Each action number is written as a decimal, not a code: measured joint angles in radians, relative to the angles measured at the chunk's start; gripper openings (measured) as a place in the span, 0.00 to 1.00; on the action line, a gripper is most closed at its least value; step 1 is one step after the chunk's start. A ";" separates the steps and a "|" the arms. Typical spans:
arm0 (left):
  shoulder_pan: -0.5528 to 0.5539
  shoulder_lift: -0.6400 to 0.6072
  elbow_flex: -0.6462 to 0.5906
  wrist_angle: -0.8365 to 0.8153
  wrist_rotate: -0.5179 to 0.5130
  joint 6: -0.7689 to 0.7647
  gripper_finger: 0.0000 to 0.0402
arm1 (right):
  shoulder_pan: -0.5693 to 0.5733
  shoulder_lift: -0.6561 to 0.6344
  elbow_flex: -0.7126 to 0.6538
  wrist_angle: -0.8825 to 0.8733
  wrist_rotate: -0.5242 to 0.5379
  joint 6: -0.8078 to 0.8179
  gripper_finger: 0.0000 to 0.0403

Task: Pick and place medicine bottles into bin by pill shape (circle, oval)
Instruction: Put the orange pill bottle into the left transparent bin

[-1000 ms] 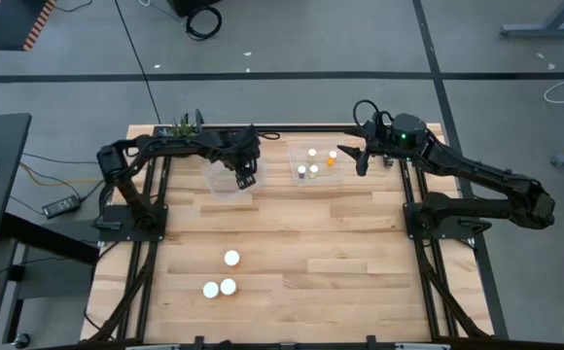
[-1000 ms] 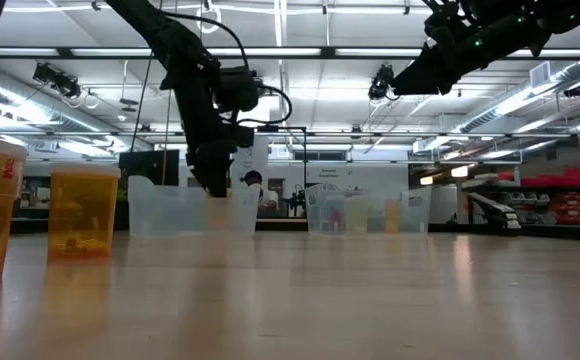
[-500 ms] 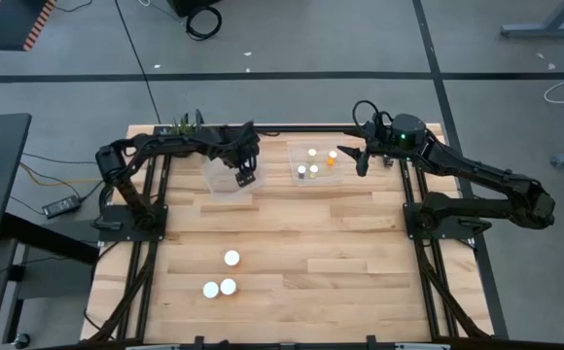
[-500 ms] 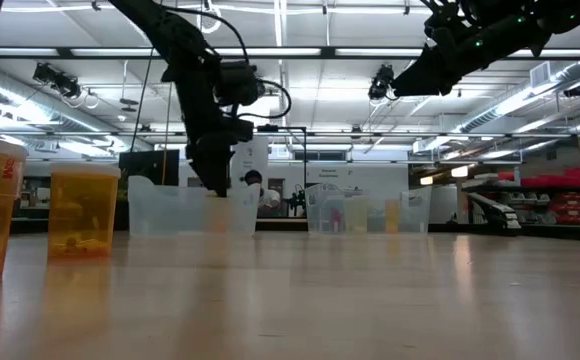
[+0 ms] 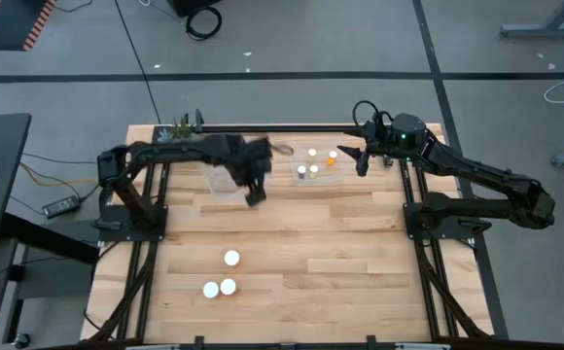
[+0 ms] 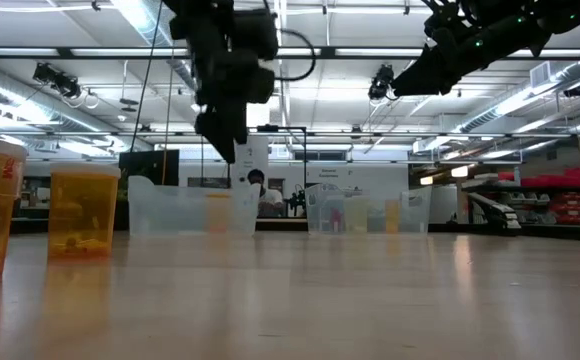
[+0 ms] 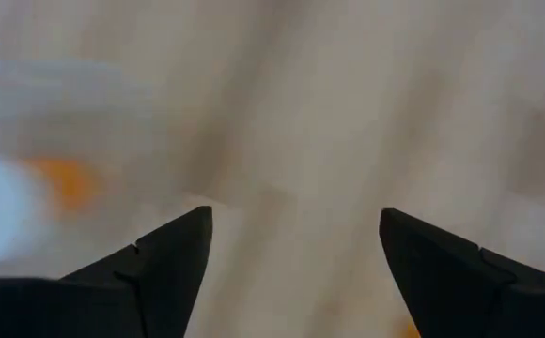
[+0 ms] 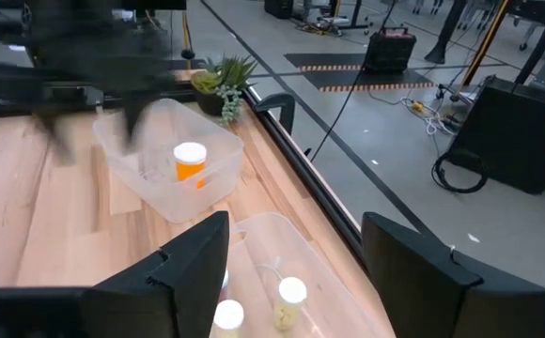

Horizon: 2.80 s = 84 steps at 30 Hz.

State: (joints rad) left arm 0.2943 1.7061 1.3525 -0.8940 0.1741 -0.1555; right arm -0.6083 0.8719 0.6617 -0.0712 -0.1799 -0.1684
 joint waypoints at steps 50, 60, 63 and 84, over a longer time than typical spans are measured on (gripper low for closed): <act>-0.648 0.003 -0.320 0.188 -0.160 -0.849 0.66 | 0.055 0.000 0.000 0.062 -0.042 0.011 0.62; -0.610 0.003 -0.320 0.188 -0.158 -0.771 0.50 | 0.055 0.000 0.000 0.062 -0.029 0.008 0.62; -0.593 0.003 -0.320 0.188 -0.158 -0.744 0.49 | 0.055 0.000 0.000 0.062 -0.029 0.008 0.62; -0.238 0.002 -0.086 -0.087 -0.264 -0.176 0.53 | 0.055 0.000 0.000 0.053 -0.030 0.005 0.62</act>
State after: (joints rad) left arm 0.0568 1.7077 1.2663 -0.9813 -0.0896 -0.3314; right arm -0.5529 0.8719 0.6619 -0.0183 -0.2096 -0.1637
